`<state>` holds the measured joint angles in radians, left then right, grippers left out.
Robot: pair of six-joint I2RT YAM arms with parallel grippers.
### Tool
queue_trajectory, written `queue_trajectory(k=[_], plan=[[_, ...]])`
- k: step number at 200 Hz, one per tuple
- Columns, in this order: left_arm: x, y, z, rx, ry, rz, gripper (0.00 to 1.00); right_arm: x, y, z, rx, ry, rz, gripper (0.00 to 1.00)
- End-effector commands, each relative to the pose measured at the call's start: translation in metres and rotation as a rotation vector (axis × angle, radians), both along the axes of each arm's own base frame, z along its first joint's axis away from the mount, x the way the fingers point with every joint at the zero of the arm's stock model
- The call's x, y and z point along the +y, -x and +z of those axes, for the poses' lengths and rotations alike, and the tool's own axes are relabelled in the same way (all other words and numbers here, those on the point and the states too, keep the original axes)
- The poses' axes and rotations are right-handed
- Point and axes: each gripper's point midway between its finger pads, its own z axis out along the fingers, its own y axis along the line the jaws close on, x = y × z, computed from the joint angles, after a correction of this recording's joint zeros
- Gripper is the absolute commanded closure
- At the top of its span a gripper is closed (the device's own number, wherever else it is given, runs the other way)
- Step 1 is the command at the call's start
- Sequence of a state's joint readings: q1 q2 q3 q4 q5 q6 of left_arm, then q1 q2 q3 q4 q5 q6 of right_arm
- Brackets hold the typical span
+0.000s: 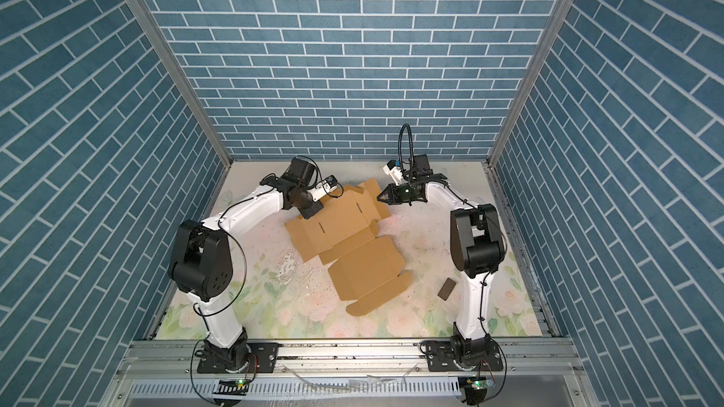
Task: Assemble paper box
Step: Fold the bottom flaps of a flat cardboard box at the center of the table.
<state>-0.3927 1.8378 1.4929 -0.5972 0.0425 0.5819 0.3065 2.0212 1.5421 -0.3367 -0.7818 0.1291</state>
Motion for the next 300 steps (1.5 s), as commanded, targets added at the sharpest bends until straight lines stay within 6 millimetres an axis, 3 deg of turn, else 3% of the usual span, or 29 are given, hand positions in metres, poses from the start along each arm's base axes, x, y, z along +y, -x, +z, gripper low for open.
queue_trajectory(k=[1,38,64,93,128,150,177,206,259,300], plan=[[-0.01,-0.004,0.044,-0.141,0.028,-0.088,1.0,0.006,-0.012,0.04,-0.144,-0.071,-0.034,0.93],[-0.007,-0.005,0.079,-0.38,-0.093,-0.285,1.0,0.009,-0.002,0.068,-0.205,-0.155,0.003,0.77],[0.0,-0.01,0.082,-0.498,-0.191,-0.341,1.0,-0.005,0.003,0.088,-0.178,-0.218,-0.012,0.7],[0.006,-0.014,0.093,-0.568,-0.223,-0.314,1.0,-0.015,0.028,0.112,-0.145,-0.269,0.044,0.65],[0.012,-0.008,0.085,-0.572,-0.222,-0.281,1.0,-0.036,0.044,0.115,-0.214,-0.193,0.057,0.56],[0.012,-0.004,0.072,-0.588,-0.238,-0.3,1.0,-0.049,0.024,0.095,-0.253,-0.113,-0.016,0.49],[0.012,-0.001,0.067,-0.626,-0.28,-0.345,1.0,-0.059,-0.023,0.057,-0.211,-0.003,-0.133,0.49],[0.011,0.001,0.062,-0.687,-0.325,-0.388,1.0,-0.042,-0.049,0.031,-0.097,-0.03,-0.132,0.49],[0.012,0.006,0.048,-0.684,-0.327,-0.372,1.0,0.005,-0.006,-0.018,0.0,-0.004,0.039,0.5],[0.012,0.004,0.041,-0.673,-0.338,-0.378,1.0,0.032,0.038,-0.011,-0.049,-0.075,0.208,0.5]])
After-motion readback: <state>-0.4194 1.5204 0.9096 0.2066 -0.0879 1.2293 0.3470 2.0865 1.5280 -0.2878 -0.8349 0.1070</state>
